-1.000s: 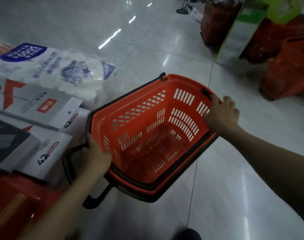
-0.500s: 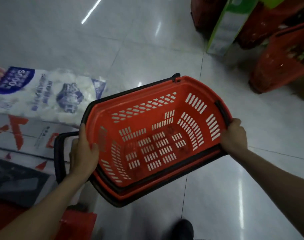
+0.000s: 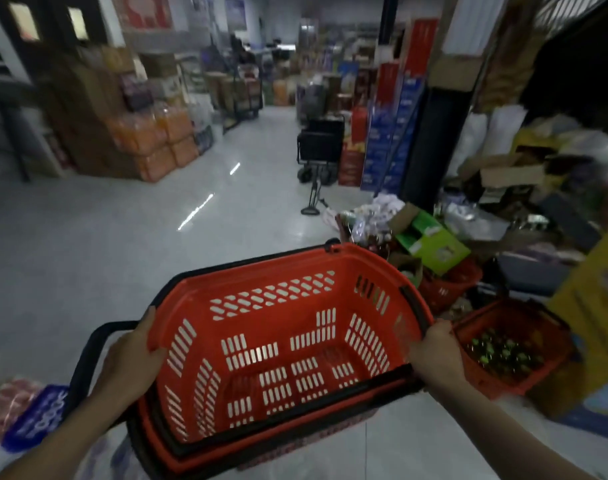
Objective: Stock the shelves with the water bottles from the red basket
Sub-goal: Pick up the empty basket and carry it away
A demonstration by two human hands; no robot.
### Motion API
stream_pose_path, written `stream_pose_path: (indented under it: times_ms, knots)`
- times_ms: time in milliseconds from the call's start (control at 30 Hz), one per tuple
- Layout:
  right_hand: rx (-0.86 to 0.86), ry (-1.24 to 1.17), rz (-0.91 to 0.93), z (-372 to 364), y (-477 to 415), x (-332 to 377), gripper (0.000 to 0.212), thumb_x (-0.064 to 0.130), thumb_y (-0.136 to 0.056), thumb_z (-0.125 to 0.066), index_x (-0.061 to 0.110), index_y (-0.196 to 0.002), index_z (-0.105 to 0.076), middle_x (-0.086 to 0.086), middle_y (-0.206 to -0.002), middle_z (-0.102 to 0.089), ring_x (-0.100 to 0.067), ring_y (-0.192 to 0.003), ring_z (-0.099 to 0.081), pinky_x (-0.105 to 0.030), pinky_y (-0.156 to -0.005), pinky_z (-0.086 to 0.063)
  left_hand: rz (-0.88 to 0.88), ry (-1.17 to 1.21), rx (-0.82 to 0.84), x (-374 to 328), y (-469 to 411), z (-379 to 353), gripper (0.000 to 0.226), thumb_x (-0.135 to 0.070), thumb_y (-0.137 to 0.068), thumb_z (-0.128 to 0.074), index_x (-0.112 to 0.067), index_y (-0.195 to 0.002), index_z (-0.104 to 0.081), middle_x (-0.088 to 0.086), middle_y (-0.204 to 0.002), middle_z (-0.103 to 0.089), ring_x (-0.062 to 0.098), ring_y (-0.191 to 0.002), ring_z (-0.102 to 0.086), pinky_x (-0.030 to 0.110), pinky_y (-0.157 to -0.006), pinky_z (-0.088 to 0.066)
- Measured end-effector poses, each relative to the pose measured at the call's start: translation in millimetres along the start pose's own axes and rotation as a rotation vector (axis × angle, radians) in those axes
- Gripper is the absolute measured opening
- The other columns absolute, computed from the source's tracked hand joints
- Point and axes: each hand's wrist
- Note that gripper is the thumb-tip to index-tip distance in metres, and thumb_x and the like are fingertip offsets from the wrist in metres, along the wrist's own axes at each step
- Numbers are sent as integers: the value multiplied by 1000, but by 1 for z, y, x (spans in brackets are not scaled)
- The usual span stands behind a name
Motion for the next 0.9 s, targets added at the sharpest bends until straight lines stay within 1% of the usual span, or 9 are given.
stream_pose_path:
  times_ms: [100,167,300,400,500,600,733,833,900]
  knots:
    - [-35,-10,3,2,-33,70,34,12,-91,-55,-4,-116,-37,-30,-120,-56,-45,-105,-60,-43,-81,-49,-70,103,-12,-35,-70,34,71,-15,-89,-59,-32,-150,-29,11,-111,-68,16,-78,-60,26,-65,-45]
    - [-60,-35,-3,-1,-54,112,35,11,-91,-57,-5,-115,-38,-30,-118,-58,-43,-100,-61,-39,-76,-44,-119,134,-10,-52,-121,54,65,-21,-89,-58,-40,-146,-34,0,-100,-68,9,-75,-61,22,-64,-46]
    - [-100,-69,17,-24,-115,187,37,11,-82,-53,-11,-112,-49,-29,-105,-65,-41,-97,-65,-38,-76,-48,-110,92,-34,-77,-230,82,77,-22,-87,-61,-33,-153,-23,13,-127,-64,29,-103,-64,34,-84,-50]
    - [-148,-108,33,-54,-185,223,39,18,-69,-50,-6,-98,-56,-28,-95,-67,-39,-84,-67,-44,-72,-54,-108,94,-32,-95,-301,93,79,-20,-86,-62,-30,-153,-22,15,-130,-61,32,-107,-62,34,-86,-49]
    - [-175,-137,45,-68,-204,288,33,12,-76,-55,-9,-101,-53,-25,-88,-64,-38,-79,-64,-42,-67,-50,-110,89,-42,-102,-370,93,79,-18,-86,-61,-27,-154,-22,15,-131,-60,32,-106,-63,35,-84,-51]
    - [-127,-107,55,-101,-255,335,21,2,-87,-52,-7,-105,-49,-16,-77,-55,-29,-68,-52,-33,-66,-39,-100,70,-54,-103,-446,84,78,-18,-87,-61,-26,-154,-22,14,-132,-60,32,-106,-63,36,-84,-52]
    - [-80,-140,96,-163,-355,394,29,3,-86,-56,-12,-110,-52,-24,-94,-62,-35,-82,-60,-35,-67,-44,-75,33,-76,-113,-555,69,78,-17,-87,-60,-23,-154,-23,15,-133,-59,32,-108,-62,36,-87,-52]
    - [-22,-184,85,-201,-426,451,25,4,-87,-56,-7,-110,-56,-25,-98,-64,-30,-70,-57,-26,-51,-43,-44,-3,-104,-129,-634,62,76,-14,-87,-60,-21,-154,-24,17,-133,-58,33,-108,-62,34,-86,-50]
    - [0,-188,93,-225,-470,493,32,5,-89,-55,-8,-118,-52,-27,-106,-63,-32,-75,-59,-24,-46,-39,-24,-8,-131,-134,-684,62,76,-15,-88,-60,-21,-154,-23,17,-132,-59,34,-108,-62,35,-87,-50]
Point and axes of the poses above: each hand's wrist, its own y-axis away from the middle knuckle, its own z-axis out of the back of the hand, x = y × z
